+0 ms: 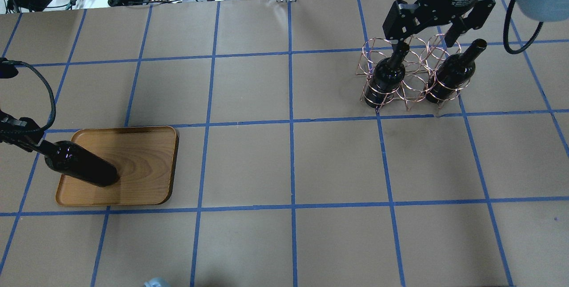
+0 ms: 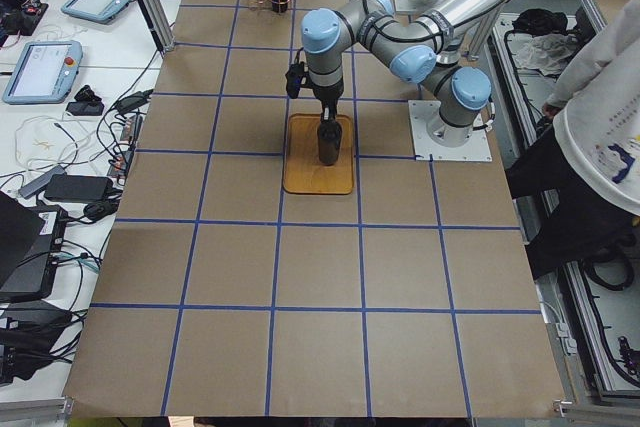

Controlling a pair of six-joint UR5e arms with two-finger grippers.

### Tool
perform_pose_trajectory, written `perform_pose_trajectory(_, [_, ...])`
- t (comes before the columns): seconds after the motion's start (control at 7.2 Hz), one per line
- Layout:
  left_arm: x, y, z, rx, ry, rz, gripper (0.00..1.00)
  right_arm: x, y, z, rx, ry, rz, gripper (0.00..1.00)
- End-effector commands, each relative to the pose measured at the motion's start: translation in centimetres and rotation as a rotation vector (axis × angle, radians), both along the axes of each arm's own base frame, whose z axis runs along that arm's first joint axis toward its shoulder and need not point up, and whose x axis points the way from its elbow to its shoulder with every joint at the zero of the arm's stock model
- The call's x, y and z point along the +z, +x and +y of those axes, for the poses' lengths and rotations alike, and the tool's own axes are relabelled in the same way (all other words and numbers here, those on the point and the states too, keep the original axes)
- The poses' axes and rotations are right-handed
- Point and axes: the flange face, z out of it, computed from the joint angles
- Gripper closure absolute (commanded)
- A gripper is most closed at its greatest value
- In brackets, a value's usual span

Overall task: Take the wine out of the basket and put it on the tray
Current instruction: 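Lower the bottle onto the wooden tray, laying it down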

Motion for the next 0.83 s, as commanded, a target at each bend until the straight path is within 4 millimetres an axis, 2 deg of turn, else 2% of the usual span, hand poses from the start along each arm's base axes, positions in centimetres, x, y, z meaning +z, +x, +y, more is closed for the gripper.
perform_pose_trajectory(0.0, [-0.2,0.3,0.1,0.0,0.014,-0.01,0.37,0.0,0.1,0.0,0.001,0.0,0.001,0.0])
perform_pose_trajectory(0.28, [-0.1,0.2,0.2,0.009,0.015,-0.011,0.12,-0.1,0.1,0.0,0.001,0.002,0.0,0.0])
perform_pose_trajectory(0.42, [0.2,0.4,0.0,0.012,0.007,-0.016,0.03,-0.1,0.1,0.1,0.001,0.003,0.0,0.0])
perform_pose_trajectory(0.56, [1.1,0.6,-0.4,0.026,-0.012,-0.029,0.0,-0.3,0.1,0.1,0.002,0.006,0.0,0.0])
perform_pose_trajectory(0.69, [2.9,0.5,-1.2,0.056,-0.036,-0.047,0.0,-0.2,0.1,0.1,0.002,0.005,0.0,0.0])
